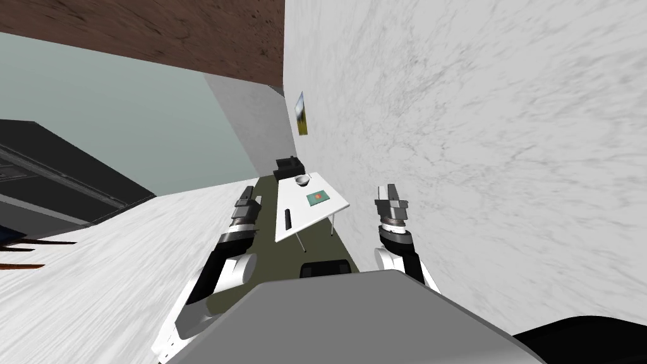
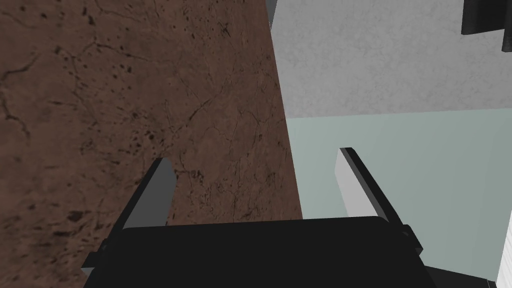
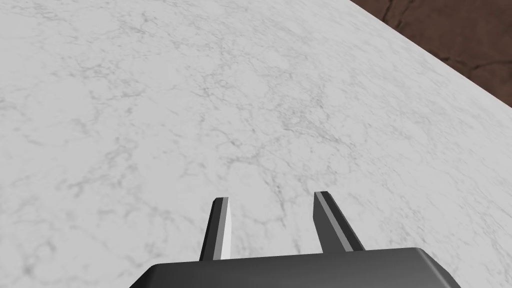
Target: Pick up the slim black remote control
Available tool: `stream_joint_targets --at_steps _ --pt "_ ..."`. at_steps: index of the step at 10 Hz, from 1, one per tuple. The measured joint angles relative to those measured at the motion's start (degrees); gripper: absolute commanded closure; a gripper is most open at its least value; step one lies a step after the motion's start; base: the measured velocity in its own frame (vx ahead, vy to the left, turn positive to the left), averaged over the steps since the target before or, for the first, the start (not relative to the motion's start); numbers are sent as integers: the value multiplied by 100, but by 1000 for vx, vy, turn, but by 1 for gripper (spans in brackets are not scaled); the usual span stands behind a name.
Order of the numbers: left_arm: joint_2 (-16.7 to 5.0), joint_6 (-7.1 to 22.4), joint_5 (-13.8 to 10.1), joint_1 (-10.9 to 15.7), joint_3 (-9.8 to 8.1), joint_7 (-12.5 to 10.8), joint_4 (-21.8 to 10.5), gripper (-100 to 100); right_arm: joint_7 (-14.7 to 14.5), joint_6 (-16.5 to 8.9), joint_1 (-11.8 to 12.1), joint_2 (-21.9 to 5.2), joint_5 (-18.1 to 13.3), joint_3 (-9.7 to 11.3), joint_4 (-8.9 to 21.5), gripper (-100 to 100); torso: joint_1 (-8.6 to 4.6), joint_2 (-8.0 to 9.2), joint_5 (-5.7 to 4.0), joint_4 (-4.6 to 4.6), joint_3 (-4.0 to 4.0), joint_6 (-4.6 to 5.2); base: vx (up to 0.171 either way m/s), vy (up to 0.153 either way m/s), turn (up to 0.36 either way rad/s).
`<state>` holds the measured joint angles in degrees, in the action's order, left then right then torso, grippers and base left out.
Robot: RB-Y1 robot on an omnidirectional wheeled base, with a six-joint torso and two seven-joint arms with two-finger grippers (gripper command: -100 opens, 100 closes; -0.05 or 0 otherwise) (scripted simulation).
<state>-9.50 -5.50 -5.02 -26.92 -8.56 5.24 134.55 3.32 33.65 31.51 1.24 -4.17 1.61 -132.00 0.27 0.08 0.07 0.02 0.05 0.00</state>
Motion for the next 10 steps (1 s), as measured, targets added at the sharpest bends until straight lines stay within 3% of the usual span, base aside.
stream_joint_targets --at_steps 10 --pt "-158 1530 -548 265 -589 900 411 -100 0 0 0 0 0 0 0 0 3 -1 1 0 0 -2 -36 61 -96"
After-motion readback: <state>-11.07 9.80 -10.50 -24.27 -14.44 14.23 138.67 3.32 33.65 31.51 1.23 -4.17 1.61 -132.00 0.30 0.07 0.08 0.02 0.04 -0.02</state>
